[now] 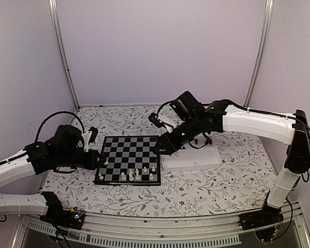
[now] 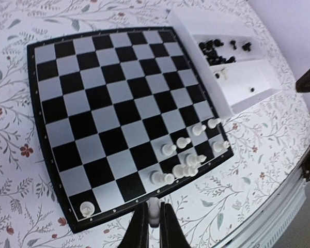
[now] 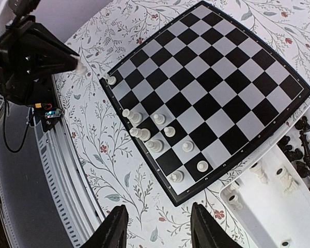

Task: Set up the chess pieces on the board
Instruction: Place the chess piece on the chessboard.

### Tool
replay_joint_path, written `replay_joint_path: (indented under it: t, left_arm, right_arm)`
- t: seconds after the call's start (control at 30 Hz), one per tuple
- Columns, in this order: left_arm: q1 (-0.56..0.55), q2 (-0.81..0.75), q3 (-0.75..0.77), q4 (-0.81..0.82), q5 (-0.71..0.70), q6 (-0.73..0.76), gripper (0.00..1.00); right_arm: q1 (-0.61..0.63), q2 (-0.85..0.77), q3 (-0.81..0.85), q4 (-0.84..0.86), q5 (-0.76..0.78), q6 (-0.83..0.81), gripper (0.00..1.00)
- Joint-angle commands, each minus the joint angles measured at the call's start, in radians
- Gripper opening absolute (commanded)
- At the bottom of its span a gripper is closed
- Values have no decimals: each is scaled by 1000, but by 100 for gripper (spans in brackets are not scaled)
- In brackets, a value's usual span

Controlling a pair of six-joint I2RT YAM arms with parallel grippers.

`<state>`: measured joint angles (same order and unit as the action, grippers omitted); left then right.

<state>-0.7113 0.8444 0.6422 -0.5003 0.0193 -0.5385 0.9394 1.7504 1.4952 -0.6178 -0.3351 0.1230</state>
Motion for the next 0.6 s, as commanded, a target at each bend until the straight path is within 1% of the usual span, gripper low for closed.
replay_joint_path:
  t: [0.0, 0.07, 0.13, 0.27, 0.4, 0.57]
  left_arm:
    - [-42, 105, -2, -108, -151, -79, 3]
    - [-51, 183, 5, -123, -117, -113, 4]
    - [-61, 218, -16, -106, -109, -154, 5]
    - [-71, 202, -58, -77, -141, -184, 4]
    - [-71, 194, -83, -47, -141, -170, 4]
    - [-71, 229, -82, -17, -129, -143, 4]
  right_arm:
    - [-4, 44, 57, -7, -25, -10, 44]
    - [-4, 51, 62, -13, -20, -16, 44]
    - [-4, 51, 58, -16, -11, -22, 44]
    - [-4, 36, 38, -16, -3, -25, 44]
    - [-5, 20, 10, -12, -2, -23, 43]
    - [-5, 17, 0, -11, 2, -23, 43]
